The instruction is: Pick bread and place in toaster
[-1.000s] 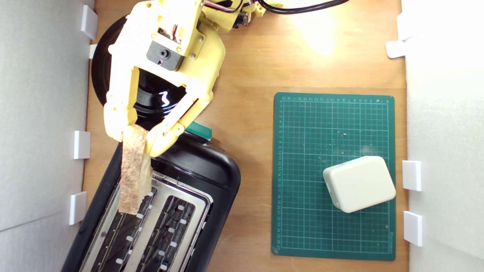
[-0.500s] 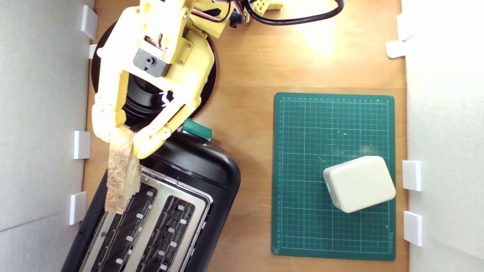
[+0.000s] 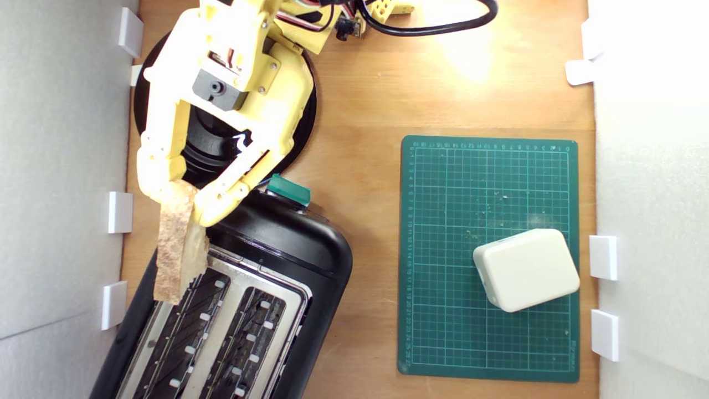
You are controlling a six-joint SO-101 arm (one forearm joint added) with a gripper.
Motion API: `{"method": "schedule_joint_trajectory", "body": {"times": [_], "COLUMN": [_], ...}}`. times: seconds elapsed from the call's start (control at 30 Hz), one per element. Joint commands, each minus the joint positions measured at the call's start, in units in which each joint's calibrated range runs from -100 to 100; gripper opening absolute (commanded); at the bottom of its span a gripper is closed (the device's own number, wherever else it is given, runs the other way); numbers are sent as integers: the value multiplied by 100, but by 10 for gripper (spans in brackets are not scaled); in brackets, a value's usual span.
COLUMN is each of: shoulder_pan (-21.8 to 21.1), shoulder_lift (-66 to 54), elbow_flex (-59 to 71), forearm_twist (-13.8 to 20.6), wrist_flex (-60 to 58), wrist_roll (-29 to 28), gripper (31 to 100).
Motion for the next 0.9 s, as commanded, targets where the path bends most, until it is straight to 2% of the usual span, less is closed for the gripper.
{"method": "schedule_joint_trajectory", "body": {"times": [0.0, 0.3, 0.43, 0.87], "shoulder_pan": [-8, -8, -202, -347], "shoulder_lift": [45, 245, 245, 253], "elbow_flex": [-373, -400, -400, -391], "forearm_twist": [17, -10, -37, 26], "wrist_flex": [22, 22, 22, 22], "wrist_roll": [-43, -43, -48, -48], "gripper": [547, 547, 547, 547]}}
